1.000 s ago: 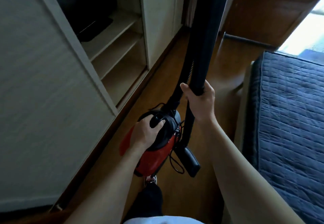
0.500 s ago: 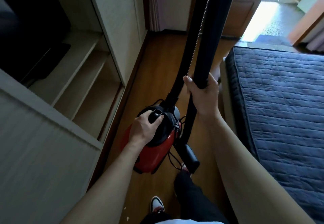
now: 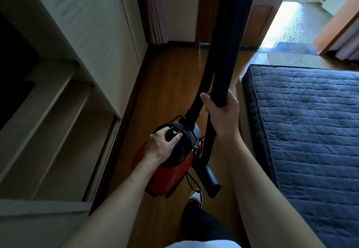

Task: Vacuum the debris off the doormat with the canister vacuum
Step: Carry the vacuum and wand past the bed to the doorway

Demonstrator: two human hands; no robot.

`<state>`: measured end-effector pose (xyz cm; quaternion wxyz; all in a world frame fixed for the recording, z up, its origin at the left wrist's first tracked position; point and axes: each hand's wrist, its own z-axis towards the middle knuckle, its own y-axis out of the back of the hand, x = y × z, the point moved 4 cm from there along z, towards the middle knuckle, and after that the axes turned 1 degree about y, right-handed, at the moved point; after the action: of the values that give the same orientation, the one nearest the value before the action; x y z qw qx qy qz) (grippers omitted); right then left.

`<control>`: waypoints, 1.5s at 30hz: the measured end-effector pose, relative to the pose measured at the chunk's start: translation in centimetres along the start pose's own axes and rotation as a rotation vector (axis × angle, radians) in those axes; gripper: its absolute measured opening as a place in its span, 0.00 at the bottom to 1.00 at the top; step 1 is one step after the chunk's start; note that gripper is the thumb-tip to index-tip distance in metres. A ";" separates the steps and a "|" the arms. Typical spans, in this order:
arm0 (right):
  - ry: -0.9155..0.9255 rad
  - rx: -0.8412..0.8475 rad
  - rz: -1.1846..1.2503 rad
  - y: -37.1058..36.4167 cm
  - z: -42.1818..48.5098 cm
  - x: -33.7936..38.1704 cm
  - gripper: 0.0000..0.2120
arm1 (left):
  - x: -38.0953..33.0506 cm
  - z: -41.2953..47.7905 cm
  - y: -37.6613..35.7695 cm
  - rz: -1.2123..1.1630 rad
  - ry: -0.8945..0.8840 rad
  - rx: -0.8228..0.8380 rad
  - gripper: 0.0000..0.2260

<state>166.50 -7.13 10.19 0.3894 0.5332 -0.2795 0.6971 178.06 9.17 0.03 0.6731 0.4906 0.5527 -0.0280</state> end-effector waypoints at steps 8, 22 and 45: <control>0.028 -0.036 -0.004 1.9 15.4 -3.4 0.09 | -4.8 14.4 -1.7 0.013 -0.013 -0.030 0.16; 0.047 -0.055 -0.021 -2.3 35.9 -10.1 0.09 | -6.5 37.3 -1.1 -0.044 -0.001 -0.006 0.09; 0.028 -0.206 -0.086 -8.1 70.1 -18.2 0.08 | -12.7 77.0 -0.3 0.013 -0.116 0.172 0.12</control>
<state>212.53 -63.60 11.74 0.4755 0.4920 -0.3209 0.6549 228.11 -50.61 2.50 0.6597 0.5477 0.5049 -0.0993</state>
